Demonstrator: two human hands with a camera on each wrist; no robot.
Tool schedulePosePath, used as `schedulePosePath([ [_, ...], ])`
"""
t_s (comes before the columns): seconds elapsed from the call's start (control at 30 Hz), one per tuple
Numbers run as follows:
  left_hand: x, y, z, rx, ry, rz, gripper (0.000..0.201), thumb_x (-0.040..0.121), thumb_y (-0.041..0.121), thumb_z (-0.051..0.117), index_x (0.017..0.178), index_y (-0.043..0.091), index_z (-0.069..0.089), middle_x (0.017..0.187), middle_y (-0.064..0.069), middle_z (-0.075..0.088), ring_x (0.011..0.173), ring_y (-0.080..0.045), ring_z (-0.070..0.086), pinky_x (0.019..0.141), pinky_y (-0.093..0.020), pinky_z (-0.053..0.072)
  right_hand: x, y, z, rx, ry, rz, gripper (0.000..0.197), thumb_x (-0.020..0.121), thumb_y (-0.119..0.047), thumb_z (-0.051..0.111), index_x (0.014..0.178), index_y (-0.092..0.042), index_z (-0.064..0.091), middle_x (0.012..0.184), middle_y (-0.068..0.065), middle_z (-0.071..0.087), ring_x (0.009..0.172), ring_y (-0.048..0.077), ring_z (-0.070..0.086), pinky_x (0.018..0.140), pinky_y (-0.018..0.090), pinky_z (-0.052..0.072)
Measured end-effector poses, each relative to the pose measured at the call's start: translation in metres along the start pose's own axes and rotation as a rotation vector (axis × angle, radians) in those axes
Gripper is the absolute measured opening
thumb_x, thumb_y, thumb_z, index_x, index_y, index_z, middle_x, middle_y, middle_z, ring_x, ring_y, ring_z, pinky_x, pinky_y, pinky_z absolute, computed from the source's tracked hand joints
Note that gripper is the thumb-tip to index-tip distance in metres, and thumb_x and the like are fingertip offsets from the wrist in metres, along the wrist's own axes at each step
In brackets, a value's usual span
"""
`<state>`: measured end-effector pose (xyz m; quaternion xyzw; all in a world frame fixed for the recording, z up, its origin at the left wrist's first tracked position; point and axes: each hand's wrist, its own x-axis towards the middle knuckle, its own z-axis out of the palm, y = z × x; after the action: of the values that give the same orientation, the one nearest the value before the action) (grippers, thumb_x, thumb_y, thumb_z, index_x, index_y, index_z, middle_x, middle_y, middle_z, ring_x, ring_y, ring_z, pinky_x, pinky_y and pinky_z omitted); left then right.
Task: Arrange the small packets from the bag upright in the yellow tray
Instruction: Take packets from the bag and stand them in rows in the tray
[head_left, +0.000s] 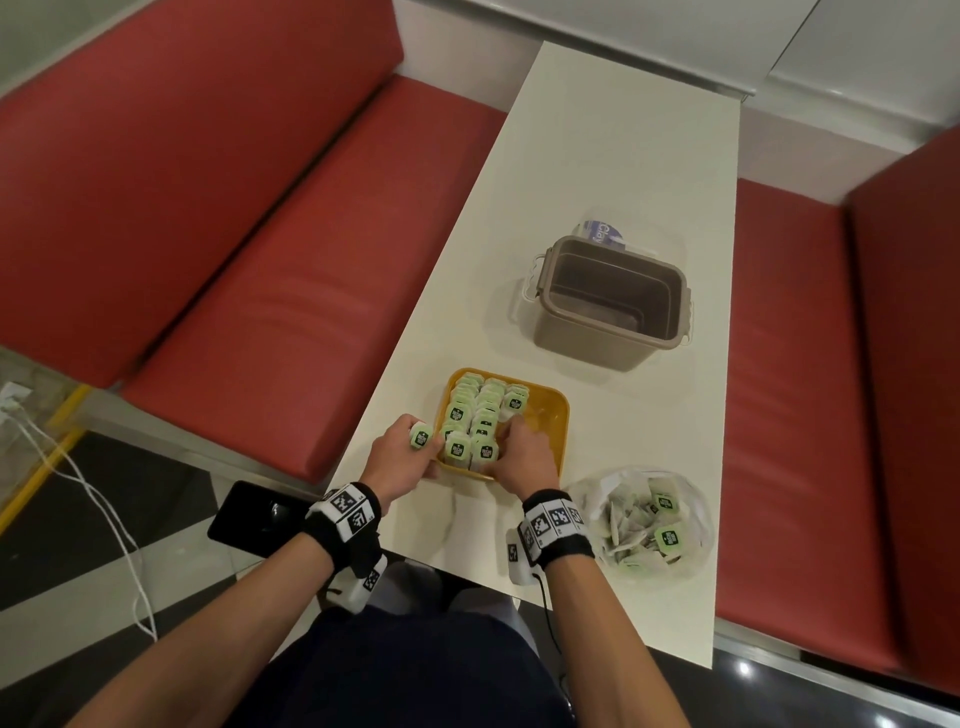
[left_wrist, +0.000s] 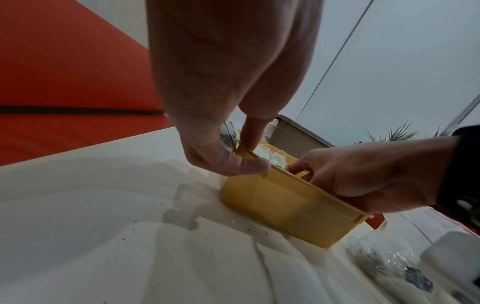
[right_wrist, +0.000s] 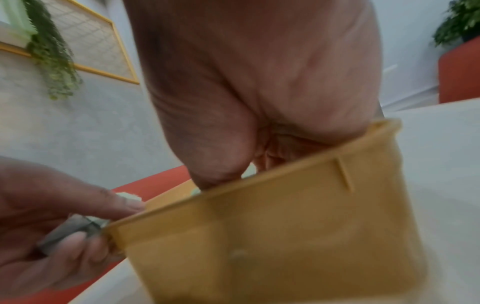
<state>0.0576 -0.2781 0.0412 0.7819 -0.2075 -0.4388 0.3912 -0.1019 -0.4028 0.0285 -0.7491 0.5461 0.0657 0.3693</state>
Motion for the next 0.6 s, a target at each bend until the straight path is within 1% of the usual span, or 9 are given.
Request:
schedulePosePath([
  [0.03, 0.000, 0.000, 0.000, -0.004, -0.003, 0.002, 0.019, 0.101, 0.028, 0.073, 0.106, 0.014, 0.060, 0.099, -0.011, 0.078, 0.069, -0.021, 0.080, 0.050, -0.028, 0.053, 0.000, -0.001, 0.002, 0.027, 0.016, 0.005, 0.054, 0.082, -0.025, 0.096, 0.117, -0.019, 0.054, 0.111, 0.003, 0.069, 0.102, 0.025, 0.071, 0.086, 0.042, 0.063],
  [0.1, 0.000, 0.001, 0.000, -0.003, -0.011, 0.007, 0.020, 0.102, 0.028, 0.073, 0.106, 0.015, 0.060, 0.097, -0.010, 0.078, 0.069, -0.022, 0.080, 0.053, -0.030, 0.053, -0.002, -0.002, 0.007, 0.072, 0.045, 0.009, 0.060, 0.077, -0.027, 0.100, 0.112, -0.021, 0.051, 0.106, 0.001, 0.071, 0.095, 0.023, 0.072, 0.078, 0.041, 0.063],
  [0.13, 0.000, 0.001, 0.000, -0.003, -0.016, 0.008, 0.020, 0.102, 0.028, 0.073, 0.106, 0.014, 0.060, 0.096, -0.009, 0.079, 0.069, -0.022, 0.080, 0.054, -0.030, 0.053, -0.003, -0.002, 0.010, 0.077, 0.065, 0.011, 0.061, 0.077, -0.026, 0.099, 0.113, -0.023, 0.051, 0.106, 0.001, 0.072, 0.094, 0.023, 0.073, 0.076, 0.041, 0.063],
  [0.23, -0.001, 0.000, -0.002, -0.016, -0.021, 0.005, 0.021, 0.101, 0.027, 0.074, 0.106, 0.013, 0.060, 0.096, -0.010, 0.079, 0.070, -0.024, 0.081, 0.056, -0.030, 0.054, -0.003, 0.000, 0.015, 0.112, 0.140, 0.008, 0.061, 0.080, -0.020, 0.096, 0.121, -0.025, 0.050, 0.109, 0.003, 0.073, 0.097, 0.025, 0.074, 0.082, 0.047, 0.066],
  [0.33, -0.001, 0.000, -0.003, -0.024, -0.023, 0.002, 0.021, 0.101, 0.026, 0.075, 0.106, 0.012, 0.060, 0.097, -0.012, 0.079, 0.070, -0.024, 0.081, 0.057, -0.029, 0.055, -0.002, -0.003, 0.012, 0.198, 0.095, -0.002, 0.071, 0.078, -0.021, 0.099, 0.131, -0.017, 0.052, 0.117, 0.003, 0.073, 0.106, 0.024, 0.073, 0.090, 0.042, 0.065],
  [0.43, -0.002, 0.002, -0.003, -0.024, -0.034, -0.014, 0.021, 0.101, 0.026, 0.075, 0.108, 0.012, 0.060, 0.098, -0.011, 0.079, 0.070, -0.023, 0.081, 0.052, -0.025, 0.052, -0.001, -0.004, 0.007, 0.231, 0.046, 0.002, 0.077, 0.073, -0.018, 0.102, 0.137, -0.012, 0.060, 0.121, 0.004, 0.074, 0.110, 0.021, 0.073, 0.096, 0.038, 0.064],
  [0.47, -0.002, 0.002, -0.003, -0.028, -0.037, -0.017, 0.022, 0.101, 0.026, 0.075, 0.109, 0.012, 0.060, 0.098, -0.012, 0.079, 0.071, -0.023, 0.081, 0.051, -0.023, 0.051, -0.001, -0.005, 0.006, 0.225, 0.045, -0.003, 0.075, 0.072, -0.015, 0.102, 0.136, -0.011, 0.064, 0.120, 0.004, 0.076, 0.108, 0.021, 0.074, 0.096, 0.038, 0.064],
  [0.53, -0.003, 0.004, -0.004, -0.032, -0.040, -0.022, 0.022, 0.101, 0.025, 0.075, 0.109, 0.011, 0.061, 0.099, -0.013, 0.079, 0.071, -0.024, 0.081, 0.049, -0.021, 0.050, 0.000, -0.006, 0.007, 0.202, 0.058, -0.015, 0.065, 0.072, -0.010, 0.101, 0.129, -0.012, 0.071, 0.116, 0.005, 0.078, 0.104, 0.019, 0.075, 0.095, 0.038, 0.065],
  [0.6, -0.004, 0.006, -0.004, -0.030, -0.042, -0.024, 0.022, 0.101, 0.024, 0.075, 0.110, 0.010, 0.061, 0.100, -0.013, 0.079, 0.071, -0.024, 0.081, 0.049, -0.020, 0.051, -0.001, -0.008, 0.009, 0.198, 0.084, -0.017, 0.062, 0.072, -0.007, 0.100, 0.127, -0.012, 0.072, 0.114, 0.005, 0.079, 0.102, 0.018, 0.075, 0.093, 0.036, 0.065],
])
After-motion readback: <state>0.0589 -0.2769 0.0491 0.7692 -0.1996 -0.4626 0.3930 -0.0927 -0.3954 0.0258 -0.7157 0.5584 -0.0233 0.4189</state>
